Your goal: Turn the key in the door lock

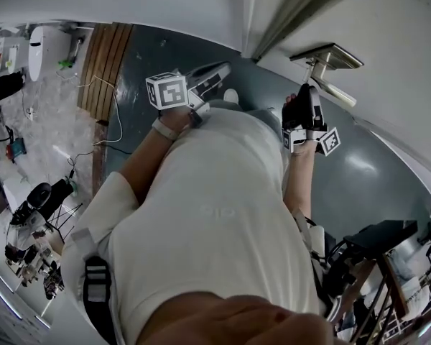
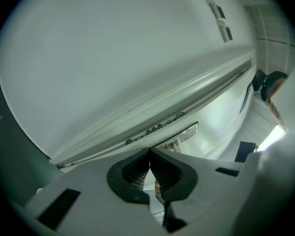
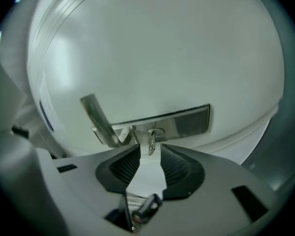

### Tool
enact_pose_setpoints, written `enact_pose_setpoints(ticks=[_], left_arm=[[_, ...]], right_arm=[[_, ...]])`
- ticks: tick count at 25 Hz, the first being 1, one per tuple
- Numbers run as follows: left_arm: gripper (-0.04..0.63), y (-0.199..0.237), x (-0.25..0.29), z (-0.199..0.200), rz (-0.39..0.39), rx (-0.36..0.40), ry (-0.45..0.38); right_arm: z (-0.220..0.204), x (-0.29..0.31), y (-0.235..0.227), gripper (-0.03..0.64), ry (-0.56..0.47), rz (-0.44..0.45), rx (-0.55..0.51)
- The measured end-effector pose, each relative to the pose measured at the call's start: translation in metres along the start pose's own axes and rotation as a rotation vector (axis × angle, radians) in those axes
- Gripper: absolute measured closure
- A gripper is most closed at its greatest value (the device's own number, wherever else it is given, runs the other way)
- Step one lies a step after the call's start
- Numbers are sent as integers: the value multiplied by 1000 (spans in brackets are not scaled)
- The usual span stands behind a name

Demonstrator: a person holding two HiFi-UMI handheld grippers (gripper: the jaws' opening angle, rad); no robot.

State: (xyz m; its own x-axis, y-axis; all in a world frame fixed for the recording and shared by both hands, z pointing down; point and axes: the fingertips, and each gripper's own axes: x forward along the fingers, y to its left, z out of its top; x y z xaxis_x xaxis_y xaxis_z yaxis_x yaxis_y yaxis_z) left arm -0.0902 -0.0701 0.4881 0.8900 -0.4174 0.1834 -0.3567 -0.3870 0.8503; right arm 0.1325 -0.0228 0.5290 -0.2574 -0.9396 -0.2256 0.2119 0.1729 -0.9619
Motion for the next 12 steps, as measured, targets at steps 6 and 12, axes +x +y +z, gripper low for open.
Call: enact_pose_setpoints(ticks=[6, 12], left_arm=[[589, -4, 15, 1, -79, -27, 6], [589, -12, 30, -7, -144, -25, 52]], right_arm=[[-11, -10, 9, 506, 268, -532, -1509], [-19, 16, 2, 506, 436, -722, -2194]])
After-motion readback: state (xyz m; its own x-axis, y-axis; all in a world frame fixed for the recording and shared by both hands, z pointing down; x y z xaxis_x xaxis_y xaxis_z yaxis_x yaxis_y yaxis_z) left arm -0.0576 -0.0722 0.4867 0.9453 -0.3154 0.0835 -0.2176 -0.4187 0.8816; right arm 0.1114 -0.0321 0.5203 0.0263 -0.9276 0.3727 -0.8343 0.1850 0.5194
